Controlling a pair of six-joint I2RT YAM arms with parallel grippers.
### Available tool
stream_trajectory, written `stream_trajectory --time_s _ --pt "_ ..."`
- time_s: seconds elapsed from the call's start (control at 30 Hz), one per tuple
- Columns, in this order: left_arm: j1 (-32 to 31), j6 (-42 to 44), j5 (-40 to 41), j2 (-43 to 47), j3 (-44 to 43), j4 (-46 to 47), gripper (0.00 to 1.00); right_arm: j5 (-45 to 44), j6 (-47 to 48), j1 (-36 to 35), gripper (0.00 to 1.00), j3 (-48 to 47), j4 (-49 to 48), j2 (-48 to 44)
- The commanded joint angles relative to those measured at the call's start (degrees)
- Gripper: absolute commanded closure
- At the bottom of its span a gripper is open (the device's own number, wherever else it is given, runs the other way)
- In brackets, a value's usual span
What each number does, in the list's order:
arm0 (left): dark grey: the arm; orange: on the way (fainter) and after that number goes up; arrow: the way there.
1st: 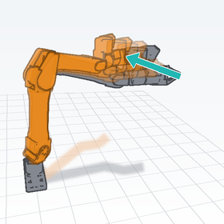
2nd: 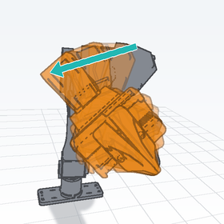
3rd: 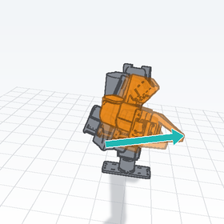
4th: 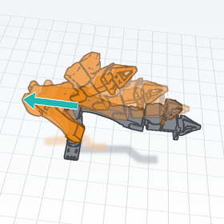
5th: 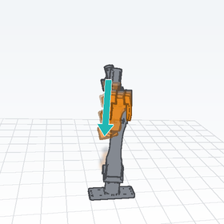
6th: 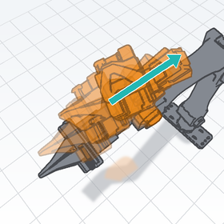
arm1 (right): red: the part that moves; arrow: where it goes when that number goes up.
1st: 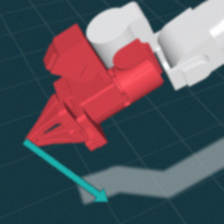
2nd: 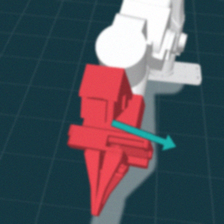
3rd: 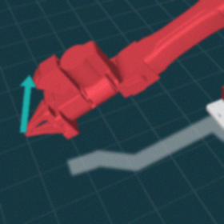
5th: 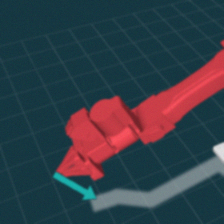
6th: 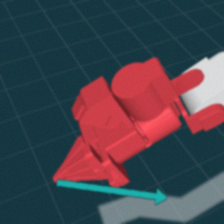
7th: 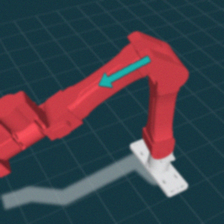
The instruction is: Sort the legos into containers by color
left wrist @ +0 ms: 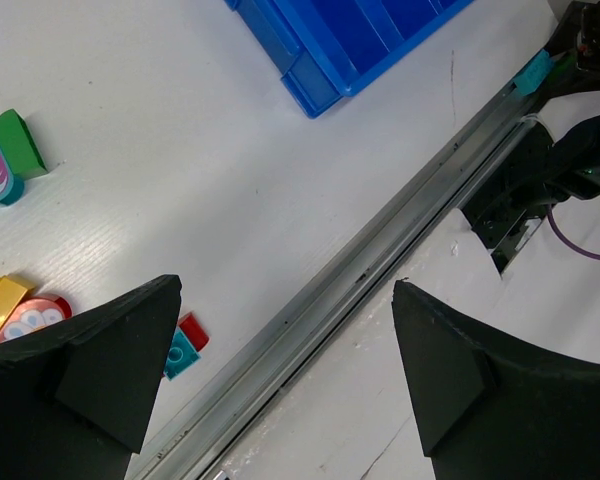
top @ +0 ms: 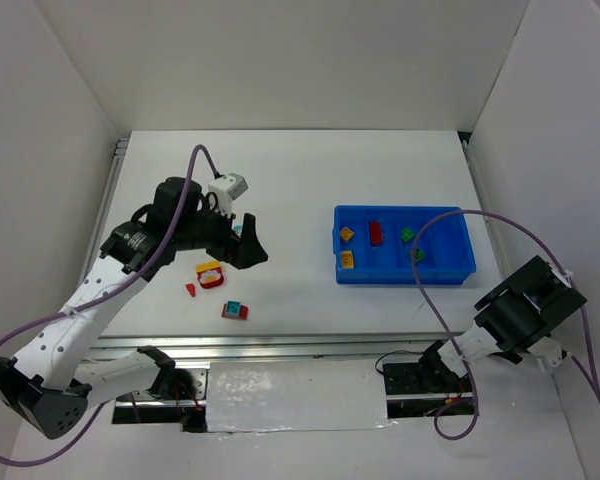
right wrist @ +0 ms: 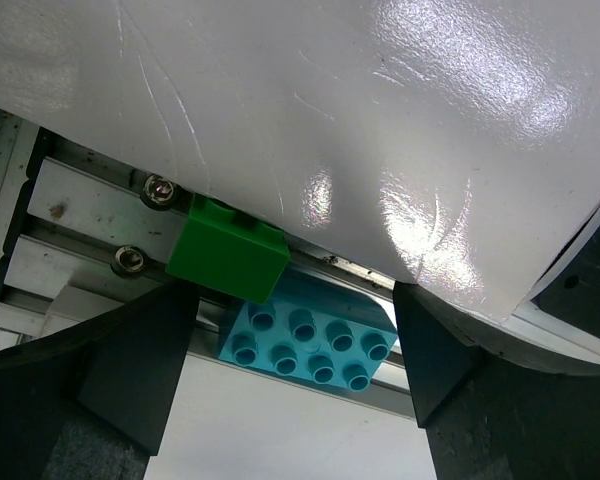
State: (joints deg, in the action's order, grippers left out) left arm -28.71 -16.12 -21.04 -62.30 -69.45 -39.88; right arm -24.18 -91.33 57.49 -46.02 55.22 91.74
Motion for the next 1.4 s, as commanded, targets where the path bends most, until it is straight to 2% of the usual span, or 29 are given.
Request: stream_trajectory --time_s 0.0,0.2,0.27,0.3,0.57,0.63,0.7,0.87,1.0,1.07,1.17,1.3,1.37 --pt "-0.21 1.79 -0.14 1.57 -1.12 0.77 0.01 4.68 3.44 -2.64 0.12 1.37 -5.57 -1.04" --pt "-0.21 1.97 -0.41 2.18 -1.04 1.12 0.00 3.62 1.43 -6.77 0.12 1.20 -3.99 -4.02" --pt "-0.21 1.97 -0.23 2.89 -0.60 1.38 0.00 4.23 -0.33 -8.44 0.15 0.49 -2.67 -4.55" --pt "-0.29 1.97 -0.15 3.50 -0.42 1.38 0.00 4.84 -0.69 -8.71 0.20 0.41 -2.49 -4.82" --pt "-0.29 2.15 0.65 5.44 -0.16 1.29 0.00 9.06 -3.77 -11.88 0.22 -0.74 -2.04 -5.26" --pt "-0.21 2.14 0.56 5.70 0.10 1.47 0.00 10.38 -5.43 -14.86 0.24 0.05 -1.44 -5.17" --pt "-0.21 2.14 0.56 5.70 0.02 1.47 0.00 12.22 -7.98 -18.01 0.31 1.19 -2.39 -5.61" --pt "-0.21 2.32 1.09 6.14 -1.04 1.03 0.01 13.02 -13.96 -22.60 0.20 2.68 -0.90 -9.20" --pt "-0.21 2.32 1.26 7.19 -0.42 1.03 0.01 13.99 -13.35 -22.69 0.22 4.54 -5.21 -12.99" --pt "-0.29 2.41 1.44 7.89 0.10 1.20 0.00 13.38 -11.08 -22.69 0.21 3.66 -7.05 -15.00" --pt "-0.29 2.50 0.56 7.81 0.02 1.47 0.01 9.35 -6.68 -22.34 0.14 -2.83 -5.66 -14.93" --pt "-0.29 2.58 0.12 7.64 -0.25 1.56 0.00 5.13 -0.53 -18.21 0.09 -10.21 2.32 -12.39" --pt "-0.30 2.58 0.12 7.81 -0.07 1.73 0.00 3.89 0.80 -15.76 0.07 -10.23 4.44 -11.06"
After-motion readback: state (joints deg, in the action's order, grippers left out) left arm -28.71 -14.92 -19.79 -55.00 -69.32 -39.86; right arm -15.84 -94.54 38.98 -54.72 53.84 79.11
